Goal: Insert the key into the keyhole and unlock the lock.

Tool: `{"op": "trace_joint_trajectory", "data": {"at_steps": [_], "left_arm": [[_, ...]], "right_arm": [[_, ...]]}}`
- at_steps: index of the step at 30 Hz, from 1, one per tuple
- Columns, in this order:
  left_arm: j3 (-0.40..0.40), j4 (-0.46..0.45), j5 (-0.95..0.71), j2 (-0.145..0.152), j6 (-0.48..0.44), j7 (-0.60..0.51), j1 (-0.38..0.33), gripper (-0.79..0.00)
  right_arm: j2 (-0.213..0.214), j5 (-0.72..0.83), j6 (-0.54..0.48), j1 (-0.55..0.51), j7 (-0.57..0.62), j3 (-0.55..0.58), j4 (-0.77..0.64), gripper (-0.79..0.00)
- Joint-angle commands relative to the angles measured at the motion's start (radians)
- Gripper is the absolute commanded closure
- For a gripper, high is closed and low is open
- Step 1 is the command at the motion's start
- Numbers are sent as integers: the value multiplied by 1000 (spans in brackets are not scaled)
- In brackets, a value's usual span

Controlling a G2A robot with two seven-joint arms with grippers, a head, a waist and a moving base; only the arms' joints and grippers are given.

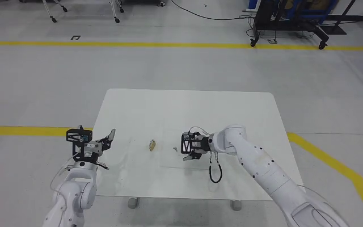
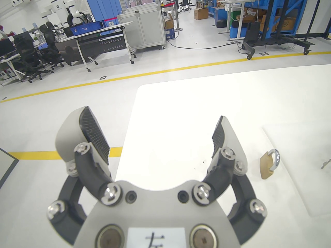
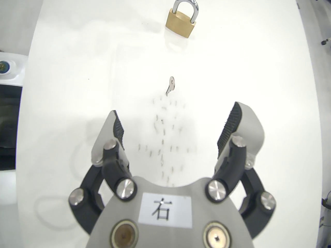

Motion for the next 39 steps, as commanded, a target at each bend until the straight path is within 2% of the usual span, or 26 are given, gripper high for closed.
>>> {"op": "trace_joint_trajectory", "data": {"at_steps": [1,4,6,8,11,13,17,19,20,22,31,39], "left_arm": [[0,0,0,0,0,0,0,-785],[0,0,0,0,0,0,0,-785],[0,0,0,0,0,0,0,-785],[0,0,0,0,0,0,0,-785],[0,0,0,0,0,0,0,-785],[0,0,0,0,0,0,0,-785],[0,0,0,0,0,0,0,-785],[0,0,0,0,0,0,0,-785],[0,0,0,0,0,0,0,-785],[0,0,0,0,0,0,0,-785],[0,0,0,0,0,0,0,-785],[0,0,0,0,0,0,0,-785]], "right_arm": [[-15,29,-4,37,28,-31,37,-573],[-36,62,2,76,59,-72,79,-600],[-50,76,15,98,75,-97,107,-579],[-64,93,27,117,83,-121,132,-600],[-85,115,13,147,87,-158,166,-499],[-97,124,13,163,89,-178,190,-391],[-116,137,7,187,82,-208,232,-286],[-123,138,8,196,76,-218,252,-182],[-126,140,8,200,76,-223,261,-89],[-133,142,7,207,75,-233,275,0],[-142,112,21,215,44,-247,268,0],[-100,34,52,150,-47,-194,144,0]]}}
